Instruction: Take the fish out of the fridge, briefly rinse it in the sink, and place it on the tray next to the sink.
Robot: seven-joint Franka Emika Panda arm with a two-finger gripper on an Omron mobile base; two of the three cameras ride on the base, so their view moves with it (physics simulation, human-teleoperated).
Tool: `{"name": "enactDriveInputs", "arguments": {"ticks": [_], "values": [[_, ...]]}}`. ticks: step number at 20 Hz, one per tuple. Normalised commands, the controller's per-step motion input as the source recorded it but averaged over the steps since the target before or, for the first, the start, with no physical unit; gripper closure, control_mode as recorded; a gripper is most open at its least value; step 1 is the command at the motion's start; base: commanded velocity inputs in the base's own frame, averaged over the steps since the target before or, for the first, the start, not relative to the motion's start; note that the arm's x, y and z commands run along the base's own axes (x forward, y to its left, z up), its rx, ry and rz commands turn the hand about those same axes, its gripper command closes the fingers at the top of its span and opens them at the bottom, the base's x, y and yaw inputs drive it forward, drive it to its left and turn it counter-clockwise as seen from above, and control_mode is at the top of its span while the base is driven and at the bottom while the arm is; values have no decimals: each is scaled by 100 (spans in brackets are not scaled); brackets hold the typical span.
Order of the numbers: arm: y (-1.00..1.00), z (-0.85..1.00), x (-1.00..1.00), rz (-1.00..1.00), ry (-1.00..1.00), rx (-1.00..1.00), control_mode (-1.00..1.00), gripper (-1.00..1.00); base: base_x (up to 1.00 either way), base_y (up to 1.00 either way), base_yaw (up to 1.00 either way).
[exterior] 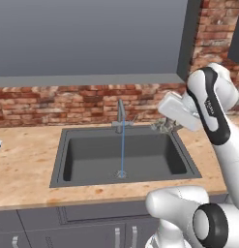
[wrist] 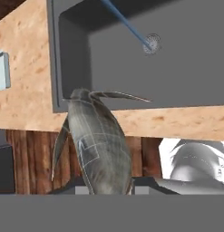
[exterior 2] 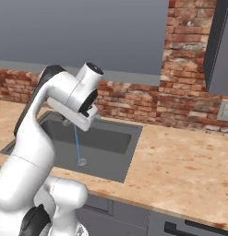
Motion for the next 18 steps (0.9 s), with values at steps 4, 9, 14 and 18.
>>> {"name": "enactDriveInputs", "arguments": {"ticks": [4,9,14,18], "values": [[0,-32,71,23,17,19,-100,100,0,0,0],[0,-62,63,15,19,4,-100,100,0,0,0],[0,-75,44,11,20,0,-100,100,0,0,0],[0,-41,40,10,10,0,-100,100,0,0,0]]}}
